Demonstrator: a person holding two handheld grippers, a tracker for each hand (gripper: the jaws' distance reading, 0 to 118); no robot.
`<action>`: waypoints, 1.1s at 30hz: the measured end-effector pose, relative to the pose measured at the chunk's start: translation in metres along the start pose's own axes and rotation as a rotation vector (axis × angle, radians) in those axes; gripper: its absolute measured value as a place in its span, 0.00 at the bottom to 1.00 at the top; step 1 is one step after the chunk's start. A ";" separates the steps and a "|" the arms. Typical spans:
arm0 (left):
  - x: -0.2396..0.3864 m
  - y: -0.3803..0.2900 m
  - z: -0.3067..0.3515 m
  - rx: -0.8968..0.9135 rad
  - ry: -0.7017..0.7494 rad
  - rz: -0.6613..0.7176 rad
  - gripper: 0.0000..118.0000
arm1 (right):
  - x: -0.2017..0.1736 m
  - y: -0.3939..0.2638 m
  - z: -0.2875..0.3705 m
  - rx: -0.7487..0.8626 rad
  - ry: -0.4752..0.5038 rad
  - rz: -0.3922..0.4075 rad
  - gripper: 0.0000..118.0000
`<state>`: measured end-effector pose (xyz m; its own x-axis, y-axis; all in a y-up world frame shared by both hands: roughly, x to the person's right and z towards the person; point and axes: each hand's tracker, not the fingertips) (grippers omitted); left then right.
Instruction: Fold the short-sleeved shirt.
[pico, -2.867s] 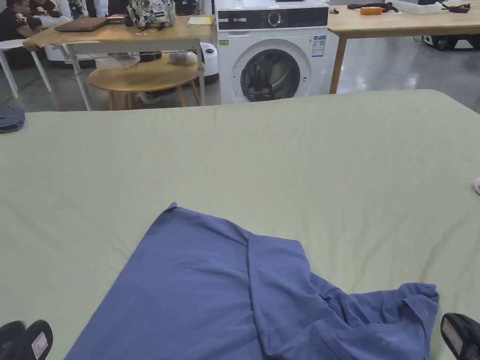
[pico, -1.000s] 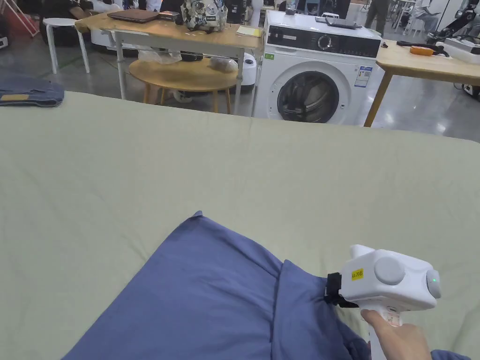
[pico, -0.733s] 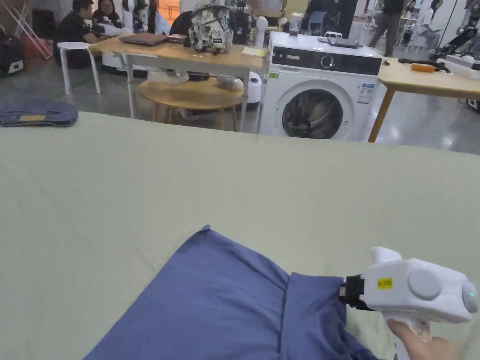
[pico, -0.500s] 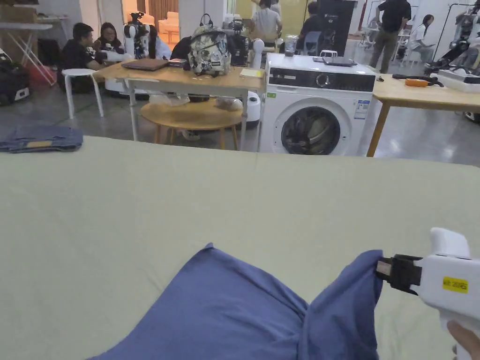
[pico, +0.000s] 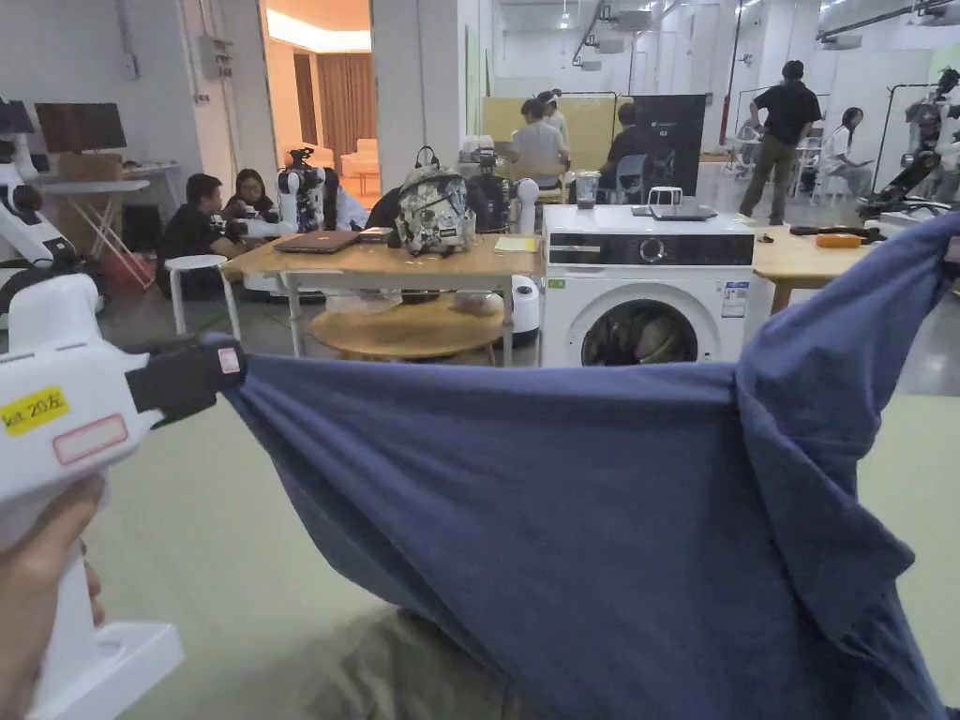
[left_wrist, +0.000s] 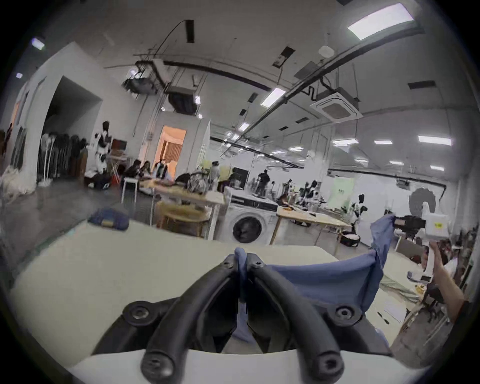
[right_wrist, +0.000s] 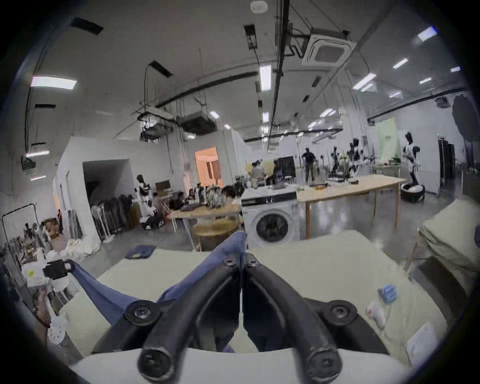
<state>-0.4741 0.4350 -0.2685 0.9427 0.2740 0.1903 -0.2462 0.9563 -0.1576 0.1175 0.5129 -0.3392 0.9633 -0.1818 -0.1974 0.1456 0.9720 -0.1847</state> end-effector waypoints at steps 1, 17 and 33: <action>0.004 0.018 -0.009 0.007 0.006 -0.029 0.00 | -0.003 0.014 -0.005 0.002 0.004 -0.004 0.00; 0.030 0.164 -0.079 0.076 0.079 -0.120 0.00 | 0.002 0.148 -0.079 0.135 0.013 -0.038 0.00; -0.026 -0.032 -0.024 -0.063 0.008 0.004 0.00 | 0.035 -0.018 -0.037 0.024 0.159 -0.101 0.00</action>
<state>-0.4850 0.3948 -0.2919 0.9435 0.2768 0.1821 -0.2354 0.9468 -0.2194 0.1402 0.4835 -0.3782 0.8961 -0.2981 -0.3289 0.2469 0.9505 -0.1889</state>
